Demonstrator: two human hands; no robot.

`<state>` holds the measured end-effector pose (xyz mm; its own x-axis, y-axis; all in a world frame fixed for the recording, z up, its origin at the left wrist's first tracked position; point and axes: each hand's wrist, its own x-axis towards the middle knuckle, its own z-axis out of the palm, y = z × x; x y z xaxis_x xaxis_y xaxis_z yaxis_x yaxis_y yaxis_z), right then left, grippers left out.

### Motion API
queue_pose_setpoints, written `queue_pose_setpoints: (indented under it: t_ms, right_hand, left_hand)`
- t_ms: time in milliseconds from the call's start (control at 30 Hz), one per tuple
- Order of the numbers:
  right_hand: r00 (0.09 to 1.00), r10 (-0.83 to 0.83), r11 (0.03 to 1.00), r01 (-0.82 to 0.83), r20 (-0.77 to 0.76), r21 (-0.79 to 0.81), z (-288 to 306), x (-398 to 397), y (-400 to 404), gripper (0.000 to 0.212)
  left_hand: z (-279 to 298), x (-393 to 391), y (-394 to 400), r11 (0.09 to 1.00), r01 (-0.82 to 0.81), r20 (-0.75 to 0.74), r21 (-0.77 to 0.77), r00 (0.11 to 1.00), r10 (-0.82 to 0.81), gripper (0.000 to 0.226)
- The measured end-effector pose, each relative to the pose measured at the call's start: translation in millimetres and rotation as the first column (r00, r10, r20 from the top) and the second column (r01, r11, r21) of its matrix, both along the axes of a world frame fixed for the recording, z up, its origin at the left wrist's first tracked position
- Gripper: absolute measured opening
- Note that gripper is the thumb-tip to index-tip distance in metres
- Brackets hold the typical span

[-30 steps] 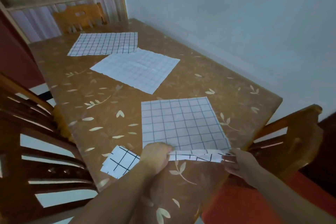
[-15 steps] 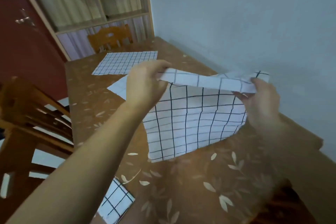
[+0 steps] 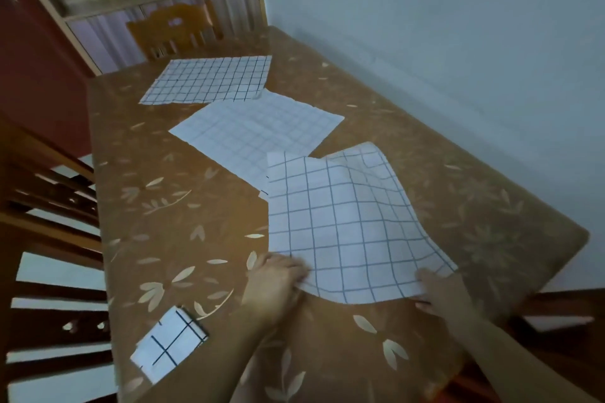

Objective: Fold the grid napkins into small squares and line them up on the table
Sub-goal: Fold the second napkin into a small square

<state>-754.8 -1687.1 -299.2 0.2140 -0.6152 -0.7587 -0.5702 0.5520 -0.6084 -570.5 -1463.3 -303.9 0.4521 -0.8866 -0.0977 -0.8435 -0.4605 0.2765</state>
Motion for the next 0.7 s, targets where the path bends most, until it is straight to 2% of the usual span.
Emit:
queue_pose_setpoints:
  t_ms: [67, 100, 233, 333, 400, 467, 600, 700]
  right_hand:
    - [0.998, 0.063, 0.989, -0.066, 0.022, 0.133, -4.6, -4.3, 0.3, 0.019]
    - [0.998, 0.054, 0.989, -0.056, 0.021, 0.139, -9.6, -6.1, -2.0, 0.02]
    - [0.997, -0.05, 0.997, 0.046, -0.056, -0.07, -24.9, -15.1, -5.9, 0.008]
    - [0.986, 0.12, 0.984, -0.134, -0.119, -0.119, -30.0, -25.3, -7.7, 0.015]
    - [0.943, 0.292, 0.953, -0.3, -0.159, -0.03, -28.5, -28.5, -7.6, 0.022]
    - [0.893, 0.408, 0.912, -0.409, -0.189, 0.04, -24.7, -27.6, -6.7, 0.027]
    - [0.799, 0.543, 0.838, -0.537, -0.258, 0.101, -23.7, -24.9, -12.7, 0.016]
    - [0.709, 0.648, 0.757, -0.639, -0.277, 0.134, -27.5, -24.0, -18.6, 0.016]
  left_hand:
    - [-7.2, -1.4, 1.0, 0.999, -0.003, 0.03, 0.045, 1.0, 0.002, 0.032]
    - [-9.7, -3.0, 3.4, 0.996, 0.002, 0.021, 0.084, 1.0, -0.004, 0.031]
    - [-23.8, 3.1, 16.2, 0.995, -0.011, 0.06, 0.095, 0.998, 0.005, 0.03]
    - [-26.7, 2.7, 26.5, 0.994, 0.1, 0.066, 0.051, 0.992, -0.104, 0.026]
    - [-21.5, 0.8, 28.4, 0.985, 0.159, 0.115, 0.069, 0.979, -0.166, 0.029]
    - [-18.1, 1.3, 31.8, 0.977, 0.182, 0.101, 0.113, 0.976, -0.193, 0.03]
    - [-14.6, 7.3, 45.0, 0.965, 0.137, 0.068, 0.225, 0.986, -0.155, 0.027]
    - [-14.7, 0.7, 54.4, 0.92, 0.137, 0.001, 0.366, 0.989, -0.148, 0.043]
